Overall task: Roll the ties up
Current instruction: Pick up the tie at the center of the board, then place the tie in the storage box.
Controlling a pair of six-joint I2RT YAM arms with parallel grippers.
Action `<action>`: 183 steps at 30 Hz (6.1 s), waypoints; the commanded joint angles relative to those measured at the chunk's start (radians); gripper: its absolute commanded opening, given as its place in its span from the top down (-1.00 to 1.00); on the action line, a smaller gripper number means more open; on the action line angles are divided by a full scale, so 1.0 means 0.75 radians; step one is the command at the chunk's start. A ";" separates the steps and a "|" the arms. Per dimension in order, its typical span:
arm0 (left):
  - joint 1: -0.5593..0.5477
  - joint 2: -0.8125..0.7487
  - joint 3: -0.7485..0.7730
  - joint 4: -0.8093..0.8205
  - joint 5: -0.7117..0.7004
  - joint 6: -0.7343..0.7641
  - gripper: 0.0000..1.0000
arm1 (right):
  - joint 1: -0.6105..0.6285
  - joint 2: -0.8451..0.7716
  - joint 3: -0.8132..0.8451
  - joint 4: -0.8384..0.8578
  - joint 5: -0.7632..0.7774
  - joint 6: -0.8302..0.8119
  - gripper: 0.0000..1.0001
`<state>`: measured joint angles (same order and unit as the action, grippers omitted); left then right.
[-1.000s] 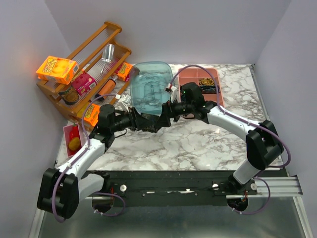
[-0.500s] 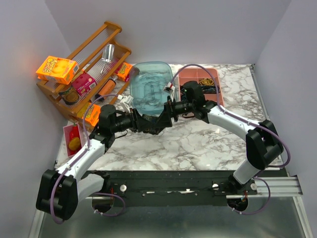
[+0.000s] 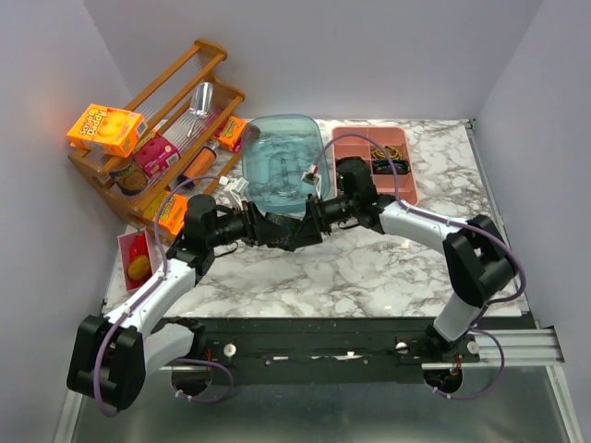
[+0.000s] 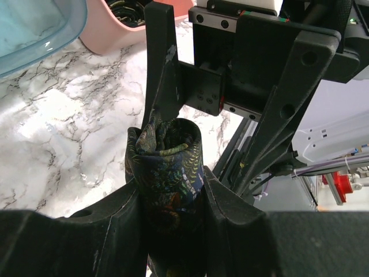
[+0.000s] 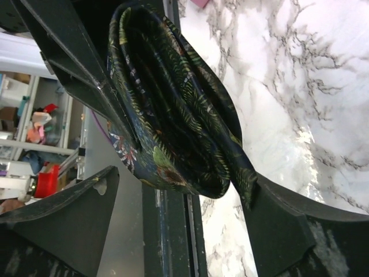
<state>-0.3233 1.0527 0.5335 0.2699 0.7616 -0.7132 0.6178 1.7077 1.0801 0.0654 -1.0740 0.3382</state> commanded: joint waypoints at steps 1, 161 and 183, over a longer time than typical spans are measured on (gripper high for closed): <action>-0.011 -0.031 0.027 0.070 0.048 -0.010 0.36 | -0.006 0.006 -0.047 0.160 -0.086 0.087 -0.80; -0.148 0.828 1.295 -0.810 -0.498 0.425 -0.97 | -0.570 -0.142 0.611 -0.729 0.835 -1.459 0.99; -0.127 0.961 1.371 -0.935 -0.367 0.474 -0.97 | -0.672 0.110 0.869 -1.447 1.020 -2.024 0.99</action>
<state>-0.4210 1.7515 1.5372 -0.4095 0.4290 -0.3656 0.1223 1.7725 1.7176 -0.8825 -0.4129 -1.1065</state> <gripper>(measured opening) 0.988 0.284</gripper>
